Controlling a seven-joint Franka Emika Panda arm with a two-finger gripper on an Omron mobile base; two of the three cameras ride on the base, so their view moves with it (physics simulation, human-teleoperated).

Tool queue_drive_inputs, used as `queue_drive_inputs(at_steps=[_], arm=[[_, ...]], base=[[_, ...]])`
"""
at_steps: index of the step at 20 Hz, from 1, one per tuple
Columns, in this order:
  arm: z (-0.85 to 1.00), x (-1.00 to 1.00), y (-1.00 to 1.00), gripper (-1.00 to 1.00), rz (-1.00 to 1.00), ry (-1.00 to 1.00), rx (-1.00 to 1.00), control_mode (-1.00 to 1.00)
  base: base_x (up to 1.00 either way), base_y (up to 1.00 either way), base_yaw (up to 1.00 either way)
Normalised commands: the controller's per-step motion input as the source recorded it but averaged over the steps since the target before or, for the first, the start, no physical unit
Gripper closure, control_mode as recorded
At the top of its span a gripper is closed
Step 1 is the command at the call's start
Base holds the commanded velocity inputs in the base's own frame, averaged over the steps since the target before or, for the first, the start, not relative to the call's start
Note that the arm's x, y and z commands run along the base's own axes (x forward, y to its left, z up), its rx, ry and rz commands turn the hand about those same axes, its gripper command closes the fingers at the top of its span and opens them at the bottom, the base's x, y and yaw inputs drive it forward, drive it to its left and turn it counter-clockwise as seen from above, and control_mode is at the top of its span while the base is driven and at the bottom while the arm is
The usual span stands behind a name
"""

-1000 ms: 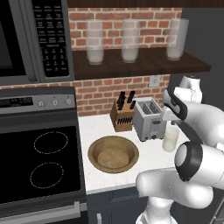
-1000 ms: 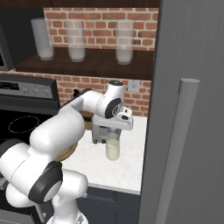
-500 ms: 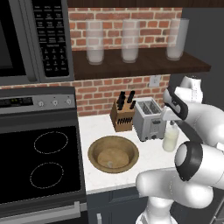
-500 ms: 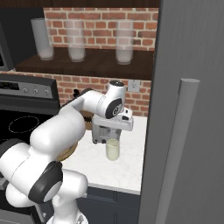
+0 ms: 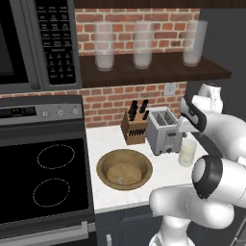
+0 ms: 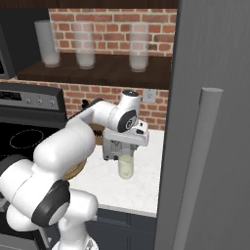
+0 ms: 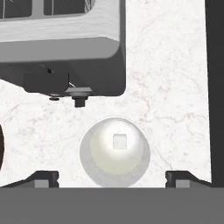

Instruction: Grab a lemon wedge from the fridge and one ice cube from the ice bowl, and put them in the glass of lemonade.

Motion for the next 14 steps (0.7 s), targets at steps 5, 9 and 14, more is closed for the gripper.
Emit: queue_drive_inputs(at_steps=[5,9,14], arm=[[0.00,-0.03,0.00,-1.00,0.00,-0.11,0.00,-1.00],[0.01,-0.14,0.00,-1.00,0.00,-0.13,0.00,-1.00],[0.00,-0.15,0.00,-1.00,0.00,-0.13,0.00,-1.00]], base=[[0.00,0.00,0.00],[0.00,0.00,0.00],[0.00,0.00,0.00]])
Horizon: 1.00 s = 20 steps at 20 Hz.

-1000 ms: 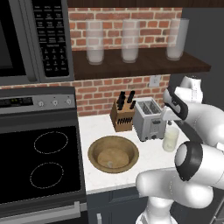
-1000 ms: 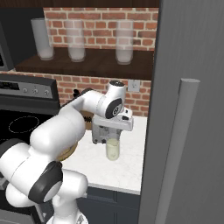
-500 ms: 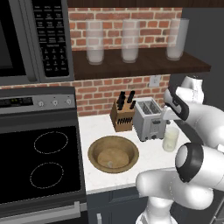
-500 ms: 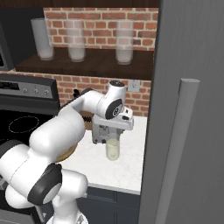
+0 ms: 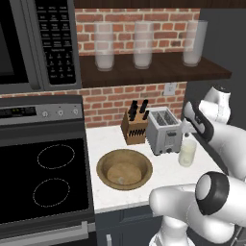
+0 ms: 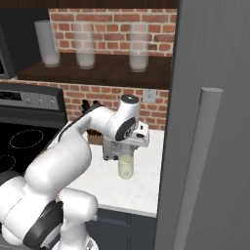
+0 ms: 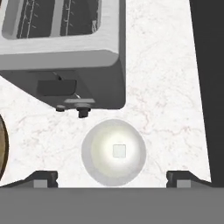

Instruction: Grab a lemon wedge from the fridge and one ice cube from the ice bowl, and put them in the glass of lemonade.

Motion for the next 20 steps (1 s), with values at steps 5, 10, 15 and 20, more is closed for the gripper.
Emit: queue_drive_inputs(at_steps=[5,10,15,20], arm=[[0.01,-0.11,0.00,-1.00,0.00,-0.14,0.00,-1.00],[0.03,-0.28,0.07,-1.00,0.00,-0.13,0.00,-1.00],[0.12,-0.66,0.16,-1.00,0.00,-0.13,0.00,-1.00],[0.82,-0.69,0.40,-1.00,0.00,0.06,-0.01,-1.00]], base=[[0.00,0.00,0.00],[0.00,0.00,0.00],[0.00,0.00,0.00],[0.00,0.00,0.00]])
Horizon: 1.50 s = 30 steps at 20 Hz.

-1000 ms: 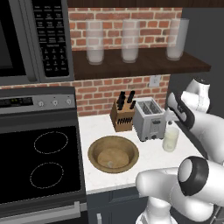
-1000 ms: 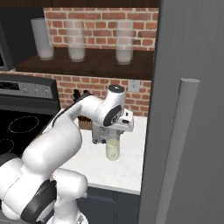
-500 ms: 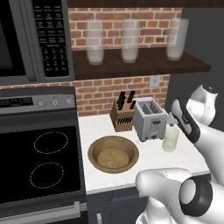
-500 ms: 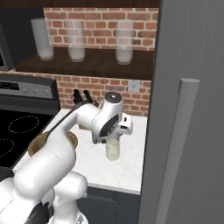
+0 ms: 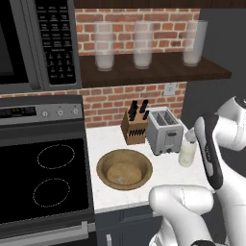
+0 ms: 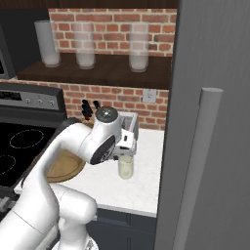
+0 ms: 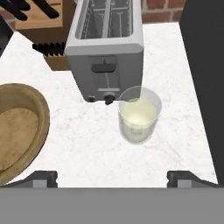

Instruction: Grab a lemon wedge from the fridge and one ice cube from the ice bowl, and put them in the glass of lemonade.

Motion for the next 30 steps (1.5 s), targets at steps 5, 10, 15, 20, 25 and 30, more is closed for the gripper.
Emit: queue_drive_inputs(at_steps=[5,10,15,20,25,30], arm=[[0.82,-0.48,0.51,-1.00,0.00,0.16,0.00,-1.00],[0.54,-0.62,0.52,-1.00,0.00,0.10,0.00,-1.00],[0.02,-0.78,0.37,-1.00,-0.04,0.00,0.00,-1.00],[0.00,-0.23,0.00,-1.00,-0.04,-0.01,0.00,-1.00],[0.00,-0.02,0.04,-1.00,0.01,0.00,0.00,-1.00],[0.00,-0.26,0.01,-1.00,-0.01,-0.02,0.00,1.00]], base=[[0.00,0.00,0.00],[0.00,0.00,0.00],[0.00,0.00,0.00],[0.00,0.00,0.00],[0.00,0.00,0.00],[-0.60,0.11,-0.21]])
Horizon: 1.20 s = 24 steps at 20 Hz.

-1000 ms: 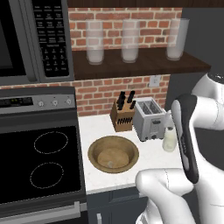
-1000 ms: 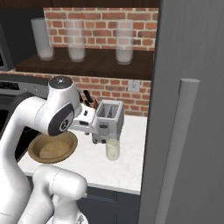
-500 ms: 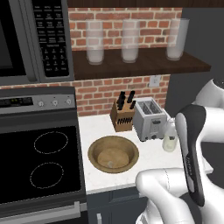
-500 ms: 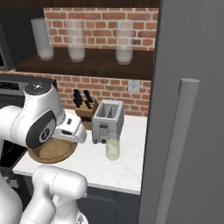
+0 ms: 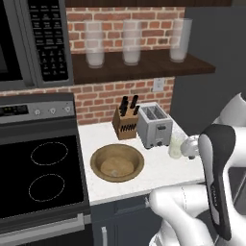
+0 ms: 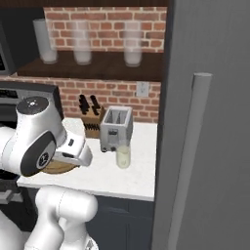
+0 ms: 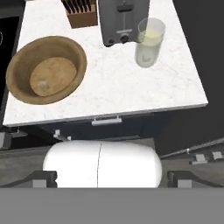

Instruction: Grab a lemon wedge from the fridge and one ice cube from the ice bowl, and put them in the glass of lemonade.

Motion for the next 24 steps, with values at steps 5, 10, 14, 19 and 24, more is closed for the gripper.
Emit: queue_drive_inputs(at_steps=[5,10,14,19,24], arm=[[0.00,0.00,0.00,-1.00,0.00,0.00,0.00,1.00],[0.00,0.00,0.00,-1.00,0.00,0.00,0.00,1.00],[0.00,0.00,0.00,-1.00,0.00,0.00,0.00,1.00],[0.00,0.00,0.00,-1.00,0.00,0.00,0.00,1.00],[0.00,0.00,0.00,-1.00,0.00,0.00,0.00,1.00]], base=[[-0.64,0.23,-0.66],[-0.23,0.22,-0.71],[-0.10,0.04,-0.44],[0.00,0.00,-0.07],[0.00,-0.10,0.01]])
